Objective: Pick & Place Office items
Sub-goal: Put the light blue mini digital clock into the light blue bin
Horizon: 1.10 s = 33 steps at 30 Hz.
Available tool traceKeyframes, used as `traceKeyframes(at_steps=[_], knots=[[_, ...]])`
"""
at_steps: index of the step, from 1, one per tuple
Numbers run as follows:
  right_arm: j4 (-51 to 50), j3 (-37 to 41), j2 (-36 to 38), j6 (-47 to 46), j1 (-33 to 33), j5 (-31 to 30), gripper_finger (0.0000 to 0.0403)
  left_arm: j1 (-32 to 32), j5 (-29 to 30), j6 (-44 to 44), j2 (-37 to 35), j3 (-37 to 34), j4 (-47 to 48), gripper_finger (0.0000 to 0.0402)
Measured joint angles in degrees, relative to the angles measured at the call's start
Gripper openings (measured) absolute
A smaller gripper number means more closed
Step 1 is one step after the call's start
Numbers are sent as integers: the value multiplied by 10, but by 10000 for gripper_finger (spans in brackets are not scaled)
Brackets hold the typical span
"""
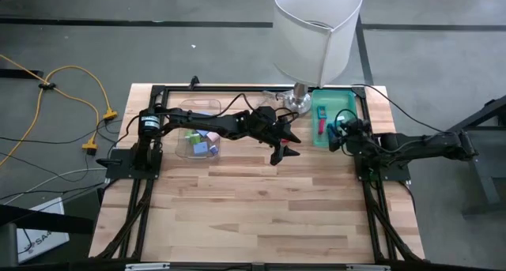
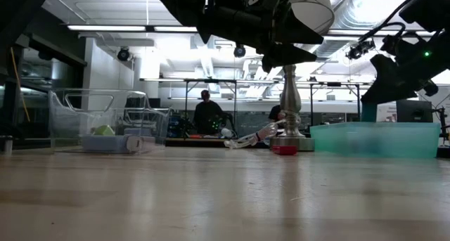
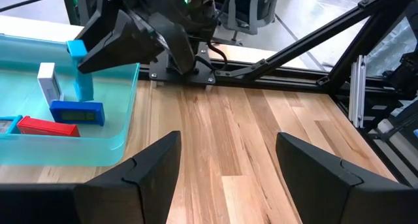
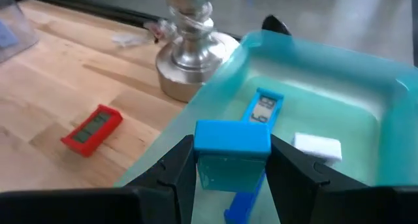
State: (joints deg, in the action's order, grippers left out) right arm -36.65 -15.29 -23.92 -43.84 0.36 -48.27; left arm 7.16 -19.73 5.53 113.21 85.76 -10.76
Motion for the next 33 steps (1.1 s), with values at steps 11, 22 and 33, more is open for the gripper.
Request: traceKeyframes(at_steps=[11,22,33], knots=[[-35,-69,-8,-20,-42,-19,141,0,0,-12,0,0,0,244],[-34,-163,-55,130,-236,43,141,0,0,-13,0,0,0,244],[31,-167,-174,233,-473,236,141,0,0,-13,0,0,0,244]])
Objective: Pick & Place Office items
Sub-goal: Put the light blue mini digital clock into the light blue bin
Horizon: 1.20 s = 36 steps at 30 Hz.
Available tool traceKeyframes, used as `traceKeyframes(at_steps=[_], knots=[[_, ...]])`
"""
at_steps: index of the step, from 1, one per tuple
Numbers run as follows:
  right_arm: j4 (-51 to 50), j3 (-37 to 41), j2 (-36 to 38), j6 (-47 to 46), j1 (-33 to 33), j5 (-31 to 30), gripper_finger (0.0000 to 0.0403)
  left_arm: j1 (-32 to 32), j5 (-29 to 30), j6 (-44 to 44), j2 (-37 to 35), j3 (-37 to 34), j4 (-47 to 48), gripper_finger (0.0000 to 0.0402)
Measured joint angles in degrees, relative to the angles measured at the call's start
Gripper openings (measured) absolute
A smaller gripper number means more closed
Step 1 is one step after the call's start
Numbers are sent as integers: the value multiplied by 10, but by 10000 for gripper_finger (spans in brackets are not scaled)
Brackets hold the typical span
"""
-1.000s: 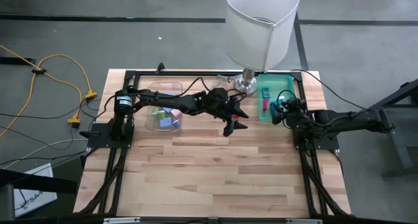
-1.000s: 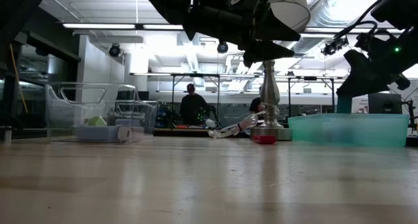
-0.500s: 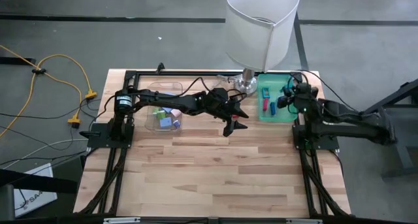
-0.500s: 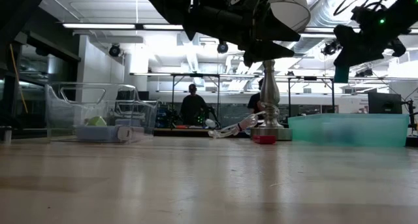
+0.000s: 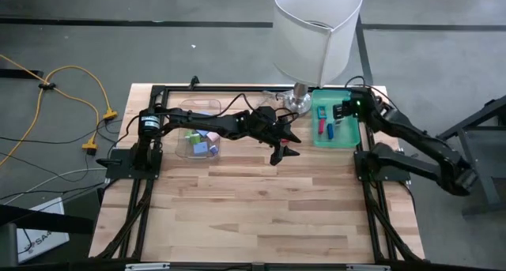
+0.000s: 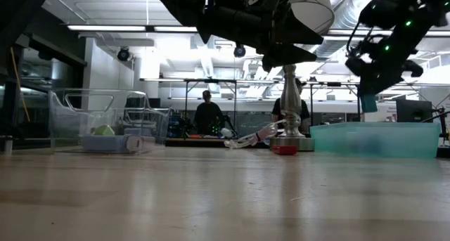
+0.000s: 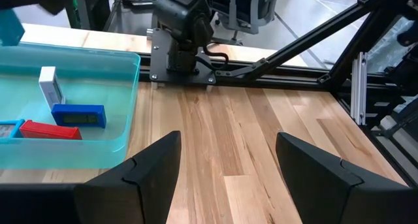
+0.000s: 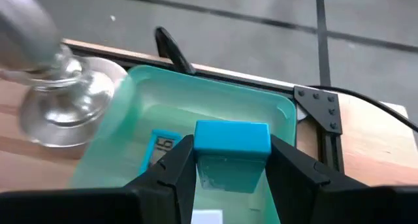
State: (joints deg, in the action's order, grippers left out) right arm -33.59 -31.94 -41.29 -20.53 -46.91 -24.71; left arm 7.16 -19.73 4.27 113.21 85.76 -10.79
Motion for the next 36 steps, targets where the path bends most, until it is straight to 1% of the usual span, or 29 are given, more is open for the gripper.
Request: traceKeyframes(at_steps=[3,5,13,17,27,36], knots=[[31,0,-34,22,-48,31,141,0,0,0,0,0,0,244],[33,0,-47,22,-64,32,141,0,0,0,0,0,0,244],[24,-1,-49,2,-55,38,141,0,0,-10,0,0,0,244],[-1,0,-63,-14,-55,55,141,0,0,-10,0,0,0,244],[-24,1,-126,-34,-54,37,141,0,0,-10,0,0,0,244],[-26,1,-177,-46,-54,47,141,-4,0,-10,0,0,0,244]])
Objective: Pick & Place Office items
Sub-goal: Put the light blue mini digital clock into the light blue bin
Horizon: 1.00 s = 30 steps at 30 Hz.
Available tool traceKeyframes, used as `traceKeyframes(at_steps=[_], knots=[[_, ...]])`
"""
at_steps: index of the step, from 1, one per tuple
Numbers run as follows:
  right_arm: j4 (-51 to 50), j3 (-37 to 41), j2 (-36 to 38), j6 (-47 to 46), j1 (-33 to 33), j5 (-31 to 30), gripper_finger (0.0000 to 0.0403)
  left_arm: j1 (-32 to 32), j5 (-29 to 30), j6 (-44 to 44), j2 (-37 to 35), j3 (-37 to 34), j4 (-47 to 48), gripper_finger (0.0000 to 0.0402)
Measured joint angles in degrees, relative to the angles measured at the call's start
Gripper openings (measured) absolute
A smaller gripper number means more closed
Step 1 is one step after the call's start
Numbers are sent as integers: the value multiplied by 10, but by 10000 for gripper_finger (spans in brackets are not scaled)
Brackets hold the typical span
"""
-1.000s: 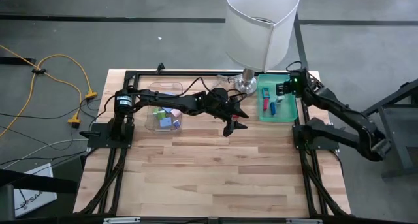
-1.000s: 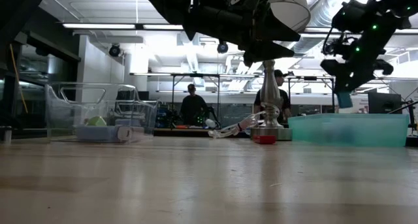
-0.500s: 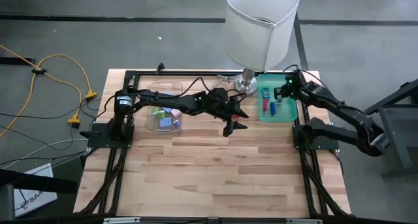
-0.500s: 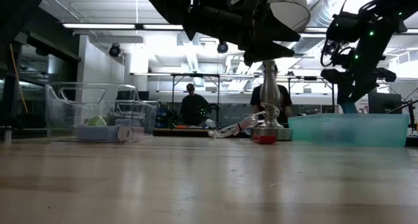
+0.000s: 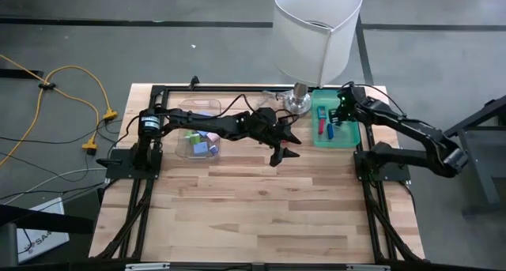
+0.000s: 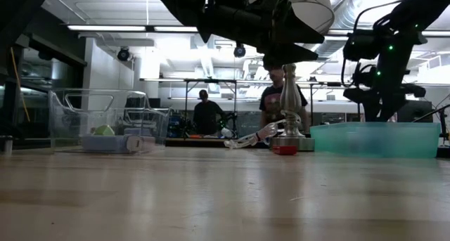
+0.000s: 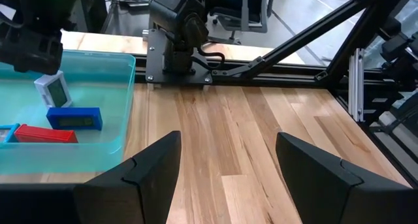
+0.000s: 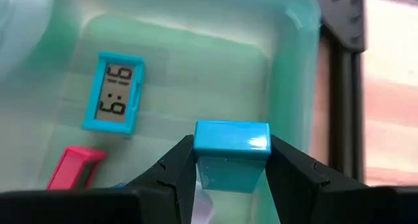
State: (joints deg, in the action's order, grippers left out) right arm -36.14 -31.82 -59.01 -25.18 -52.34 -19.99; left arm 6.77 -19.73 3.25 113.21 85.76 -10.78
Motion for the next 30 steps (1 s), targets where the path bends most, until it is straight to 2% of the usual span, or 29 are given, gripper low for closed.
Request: traceKeyframes(at_steps=[9,18,30], knots=[[0,0,-8,-1,0,17,144,-1,0,-2,0,0,0,244],[0,0,-8,-1,0,18,185,-1,0,-2,0,0,0,244],[0,0,-8,-1,0,15,173,-4,0,-2,0,0,0,244]])
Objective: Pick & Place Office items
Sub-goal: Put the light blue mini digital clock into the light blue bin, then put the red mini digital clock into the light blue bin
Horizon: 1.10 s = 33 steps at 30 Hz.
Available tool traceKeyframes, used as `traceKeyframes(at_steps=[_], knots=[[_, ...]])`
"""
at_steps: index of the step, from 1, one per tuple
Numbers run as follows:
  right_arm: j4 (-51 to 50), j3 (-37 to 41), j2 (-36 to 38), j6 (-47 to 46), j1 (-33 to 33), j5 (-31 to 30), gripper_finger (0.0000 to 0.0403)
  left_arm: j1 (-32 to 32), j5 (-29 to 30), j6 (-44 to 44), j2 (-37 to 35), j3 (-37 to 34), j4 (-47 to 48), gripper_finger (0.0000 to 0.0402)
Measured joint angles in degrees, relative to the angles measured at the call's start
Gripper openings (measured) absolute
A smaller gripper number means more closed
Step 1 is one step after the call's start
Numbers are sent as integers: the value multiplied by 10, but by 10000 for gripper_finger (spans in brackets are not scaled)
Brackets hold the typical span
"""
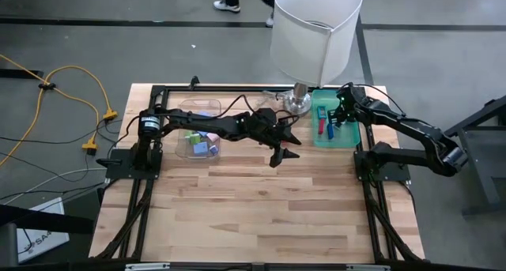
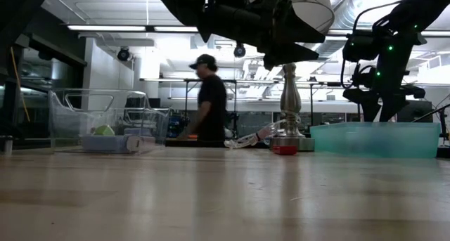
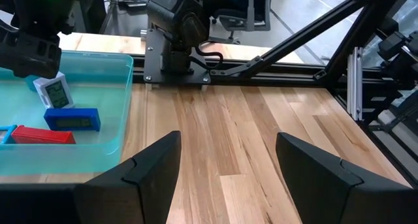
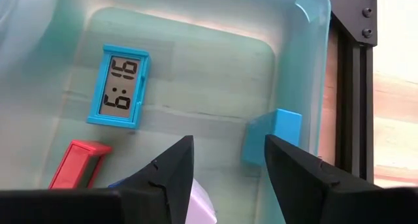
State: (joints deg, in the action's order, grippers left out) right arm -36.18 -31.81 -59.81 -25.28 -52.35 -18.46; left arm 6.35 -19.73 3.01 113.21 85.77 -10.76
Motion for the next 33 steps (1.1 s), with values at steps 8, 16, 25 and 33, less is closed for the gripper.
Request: traceKeyframes(at_steps=[8,16,25,33], knots=[[9,0,0,-8,0,0,173,-3,0,0,0,0,0,244],[18,0,18,-17,0,12,173,-3,0,0,0,0,0,244],[56,0,112,-15,28,103,173,-1,0,-2,0,0,39,244],[61,0,186,-10,94,193,173,0,0,-1,0,0,55,244]])
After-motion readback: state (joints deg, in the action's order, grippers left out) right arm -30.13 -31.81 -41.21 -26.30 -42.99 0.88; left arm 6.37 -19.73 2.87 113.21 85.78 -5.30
